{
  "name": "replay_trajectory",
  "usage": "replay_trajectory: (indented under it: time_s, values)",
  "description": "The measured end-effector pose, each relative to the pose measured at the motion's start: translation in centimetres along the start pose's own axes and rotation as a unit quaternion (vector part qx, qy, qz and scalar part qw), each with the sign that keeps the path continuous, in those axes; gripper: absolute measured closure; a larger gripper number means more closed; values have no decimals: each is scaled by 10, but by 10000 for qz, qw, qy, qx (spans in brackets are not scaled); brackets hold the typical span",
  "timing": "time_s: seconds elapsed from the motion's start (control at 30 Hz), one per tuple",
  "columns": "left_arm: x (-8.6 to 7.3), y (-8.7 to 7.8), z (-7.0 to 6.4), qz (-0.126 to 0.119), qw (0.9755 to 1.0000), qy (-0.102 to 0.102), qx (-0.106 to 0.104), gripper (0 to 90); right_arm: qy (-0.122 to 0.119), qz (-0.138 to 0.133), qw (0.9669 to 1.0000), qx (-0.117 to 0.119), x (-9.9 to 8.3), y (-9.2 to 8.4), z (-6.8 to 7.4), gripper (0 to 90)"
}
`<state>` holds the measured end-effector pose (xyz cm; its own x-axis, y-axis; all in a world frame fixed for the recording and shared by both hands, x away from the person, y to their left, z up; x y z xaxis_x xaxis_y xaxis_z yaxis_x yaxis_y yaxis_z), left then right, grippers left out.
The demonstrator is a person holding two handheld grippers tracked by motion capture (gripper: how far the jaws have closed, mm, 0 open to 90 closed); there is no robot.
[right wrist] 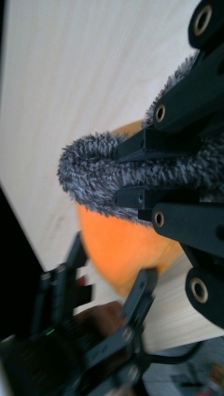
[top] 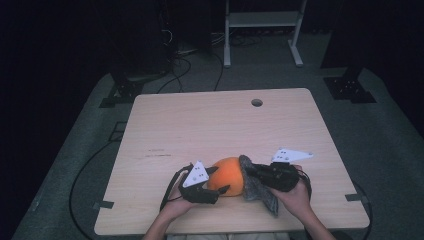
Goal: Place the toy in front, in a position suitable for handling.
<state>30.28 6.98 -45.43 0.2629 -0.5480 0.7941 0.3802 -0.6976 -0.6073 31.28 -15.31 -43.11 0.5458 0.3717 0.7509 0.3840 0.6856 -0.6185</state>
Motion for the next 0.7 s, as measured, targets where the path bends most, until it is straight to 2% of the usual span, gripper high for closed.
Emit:
replay_trajectory:
  time_s: [0.07, 0.1, 0.13, 0.17, 0.23, 0.27, 0.3, 0.37, 0.43, 0.47, 0.5, 0.53, 0.57, 0.6, 0.7]
  values:
    - [2, -3, 2, -75, 9997, -206, -85, 197, -27, 225, 9997, 97, -6, 3, 0, 783]
    - [3, -3, 4, -48, 9994, -328, -90, 114, -89, 284, 9995, 96, -8, 1, 1, 783]
    - [4, -1, 7, 48, 9986, -506, -123, 114, -89, 284, 9995, 96, -8, 1, 1, 783]
    - [3, 3, 10, 210, 9973, -658, -241, 78, -100, 306, 9994, 119, -10, 0, 1, 782]
    - [0, 10, 10, 332, 9956, -793, -372, 64, -82, 323, 9993, 162, -11, -1, 1, 782]
    - [0, 11, 9, 327, 9959, -761, -355, 145, -99, 320, 9994, 107, -10, -1, 2, 783]
    - [0, 11, 8, 307, 9964, -732, -304, 145, -99, 320, 9994, 107, -10, -1, 2, 783]
    - [5, 5, 5, 106, 9991, -382, 136, 294, -116, 230, 9996, 83, -8, -3, 3, 785]
    - [12, 2, 2, -170, 9986, -21, 498, 355, -183, 56, 9998, 45, -4, -6, 6, 787]
    - [16, 2, 0, -232, 9976, 104, 644, 360, -227, -85, 9996, 156, 0, -8, 10, 787]
    - [18, 3, -1, -243, 9970, 185, 708, 354, -356, -233, 9988, 261, 6, -8, 18, 786]
    - [19, 5, -3, -187, 9965, 325, 752, 354, -356, -233, 9988, 261, 6, -8, 18, 786]
    - [17, 9, -5, -50, 9958, 464, 794, 348, -474, -204, 9985, 178, 7, -4, 23, 785]
    - [16, 10, -5, -10, 9956, 483, 805, 337, -647, -84, 9979, -15, 7, 2, 26, 784]
    - [10, 7, 0, -10, 9968, 345, 722, 331, -698, 21, 9975, -115, 3, 8, 23, 785]
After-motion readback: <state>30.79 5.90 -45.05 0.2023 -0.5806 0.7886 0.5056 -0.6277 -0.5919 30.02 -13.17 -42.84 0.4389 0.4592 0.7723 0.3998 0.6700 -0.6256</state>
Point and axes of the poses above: each handheld gripper's, and its own axes: y roughly forward along the jaws, x roughly out of its top, z roughly to its left, the point moved 4 cm from there along y, roughly forward along the jaws, and after that the axes turned 11 degrees about z, right-handed, at the moved point
